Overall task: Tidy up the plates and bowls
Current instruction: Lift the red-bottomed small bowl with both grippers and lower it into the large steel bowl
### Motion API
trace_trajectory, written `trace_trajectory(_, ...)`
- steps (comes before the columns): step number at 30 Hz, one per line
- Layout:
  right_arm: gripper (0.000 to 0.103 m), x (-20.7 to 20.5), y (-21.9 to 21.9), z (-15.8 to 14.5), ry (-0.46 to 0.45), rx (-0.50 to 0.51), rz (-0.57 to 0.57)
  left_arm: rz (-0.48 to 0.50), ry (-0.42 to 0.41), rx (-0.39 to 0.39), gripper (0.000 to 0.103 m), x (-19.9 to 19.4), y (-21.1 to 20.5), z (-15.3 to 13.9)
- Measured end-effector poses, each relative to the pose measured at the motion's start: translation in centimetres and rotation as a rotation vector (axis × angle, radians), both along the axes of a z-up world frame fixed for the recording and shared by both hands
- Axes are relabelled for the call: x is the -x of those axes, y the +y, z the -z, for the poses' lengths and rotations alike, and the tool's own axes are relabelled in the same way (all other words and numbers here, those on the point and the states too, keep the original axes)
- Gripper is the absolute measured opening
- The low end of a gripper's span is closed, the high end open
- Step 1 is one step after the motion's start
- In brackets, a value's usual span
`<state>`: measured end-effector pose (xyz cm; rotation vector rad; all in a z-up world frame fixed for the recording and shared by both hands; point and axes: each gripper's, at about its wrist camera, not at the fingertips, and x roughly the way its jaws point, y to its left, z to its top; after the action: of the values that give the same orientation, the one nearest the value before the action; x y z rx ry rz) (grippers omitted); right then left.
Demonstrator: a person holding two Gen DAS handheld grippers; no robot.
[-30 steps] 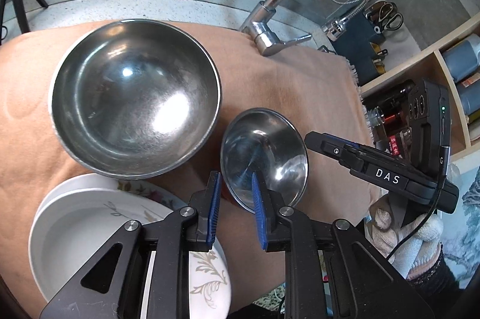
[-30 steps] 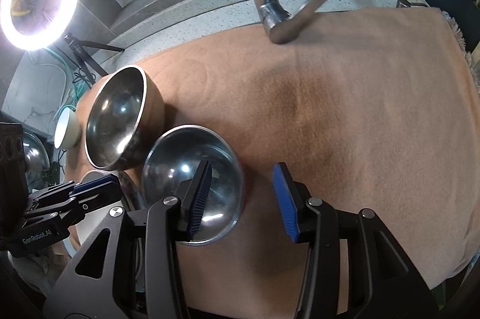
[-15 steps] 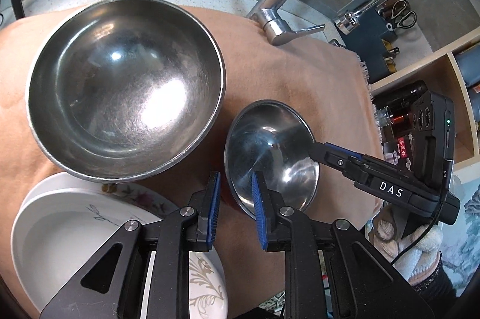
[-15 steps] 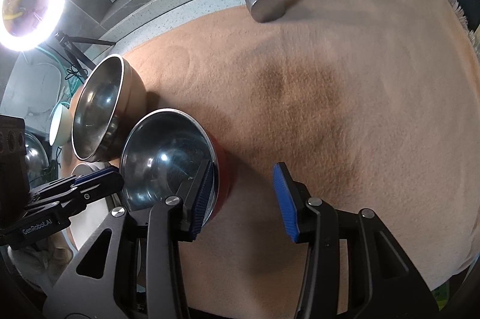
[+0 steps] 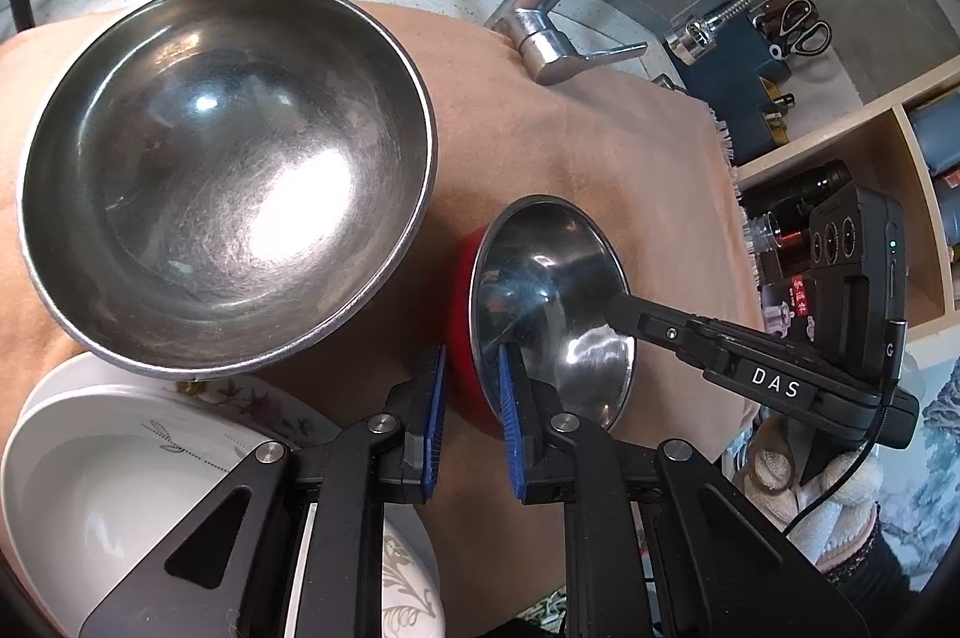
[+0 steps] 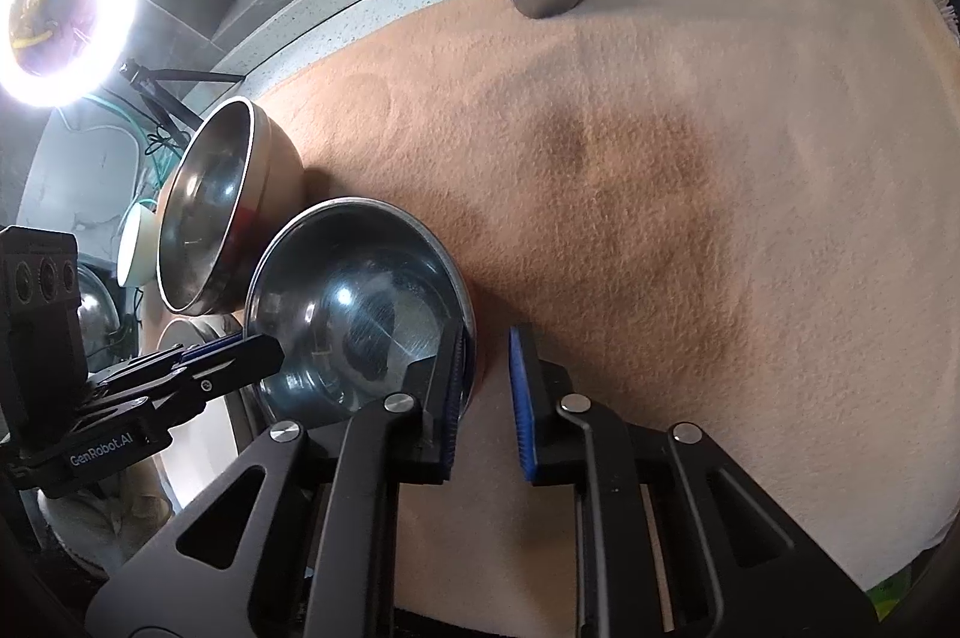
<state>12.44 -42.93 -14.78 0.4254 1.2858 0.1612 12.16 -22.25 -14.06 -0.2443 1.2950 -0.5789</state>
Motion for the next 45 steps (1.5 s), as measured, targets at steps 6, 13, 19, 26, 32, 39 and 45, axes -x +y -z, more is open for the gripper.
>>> trace_trajectory(6, 0.007, -0.2, 0.4, 0.1, 0.008, -0.003, -0.005, 0.007, -0.01, -0.001, 0.015, 0.0, -0.2, -0.2)
trace_trajectory(13, 0.007, -0.3, 0.5, -0.3, 0.007, 0.002, 0.008, 0.008, -0.006, 0.011, 0.015, -0.1, -0.1, -0.2)
trace_trajectory(19, 0.007, -0.2, 0.4, -1.8, -0.016, 0.013, 0.015, 0.01, -0.017, 0.039, 0.015, -0.3, 0.0, -1.0)
trace_trajectory(26, 0.007, -0.3, 0.5, -3.9, -0.049, 0.019, 0.022, 0.008, -0.045, 0.066, 0.015, -0.8, 0.6, -2.6)
trace_trajectory(32, 0.007, -0.9, 1.2, -6.2, -0.09, 0.026, 0.011, -0.004, -0.083, 0.087, 0.015, -1.3, 1.5, -4.4)
trace_trajectory(39, 0.008, -2.2, 2.8, -8.3, -0.135, 0.024, -0.014, -0.035, -0.131, 0.106, 0.015, -2.0, 3.2, -6.4)
trace_trajectory(45, 0.008, -3.9, 5.2, -9.1, -0.153, 0.029, -0.057, -0.078, -0.147, 0.106, 0.015, -2.9, 5.4, -7.0)
